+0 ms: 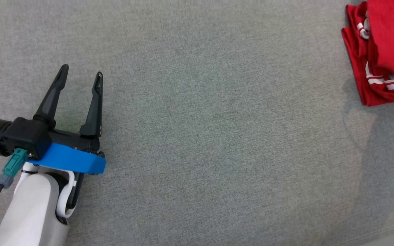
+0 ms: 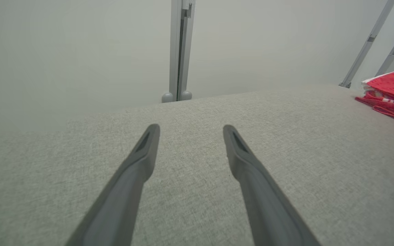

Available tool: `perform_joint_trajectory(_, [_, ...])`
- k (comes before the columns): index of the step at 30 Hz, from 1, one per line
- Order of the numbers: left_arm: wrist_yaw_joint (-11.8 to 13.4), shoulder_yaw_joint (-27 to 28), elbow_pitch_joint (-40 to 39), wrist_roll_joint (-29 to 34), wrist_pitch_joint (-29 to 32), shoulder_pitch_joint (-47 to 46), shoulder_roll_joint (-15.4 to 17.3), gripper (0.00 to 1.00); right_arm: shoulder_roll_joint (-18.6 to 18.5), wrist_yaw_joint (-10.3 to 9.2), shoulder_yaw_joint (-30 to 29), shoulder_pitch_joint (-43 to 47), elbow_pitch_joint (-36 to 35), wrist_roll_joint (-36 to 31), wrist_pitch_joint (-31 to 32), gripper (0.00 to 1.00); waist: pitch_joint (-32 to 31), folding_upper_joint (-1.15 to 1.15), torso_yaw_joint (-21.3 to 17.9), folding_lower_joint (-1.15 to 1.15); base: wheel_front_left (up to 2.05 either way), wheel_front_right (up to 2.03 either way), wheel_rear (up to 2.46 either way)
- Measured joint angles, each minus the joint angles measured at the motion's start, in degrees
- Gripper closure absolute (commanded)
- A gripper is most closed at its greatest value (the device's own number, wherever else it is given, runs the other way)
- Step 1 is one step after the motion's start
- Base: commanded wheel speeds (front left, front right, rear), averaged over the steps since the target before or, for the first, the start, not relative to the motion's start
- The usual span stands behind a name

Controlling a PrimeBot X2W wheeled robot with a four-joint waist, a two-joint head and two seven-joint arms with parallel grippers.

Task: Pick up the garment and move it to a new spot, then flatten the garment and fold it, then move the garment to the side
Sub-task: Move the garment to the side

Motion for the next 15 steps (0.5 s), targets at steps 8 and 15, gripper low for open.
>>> perform_joint_trajectory(8, [0.55, -0.42, 2.90, -1.04, -2.30, 1.69, -1.23, 0.00, 7.23, 0.00, -7.65, 3.08, 0.63, 5.93, -5.15, 0.00, -5.57, 0.00, 0.57, 0.00, 0.00, 0.00, 0.00])
perform_joint_trajectory(15, [1.51, 0.01, 7.64, -2.69, -4.93, 4.95, -3.76, 0.00, 16.92, -0.02, -5.71, 13.01, -6.05, 19.70, -5.67, 0.00, -13.20, 0.00, 2.48, -0.01, 0.00, 0.00, 0.00])
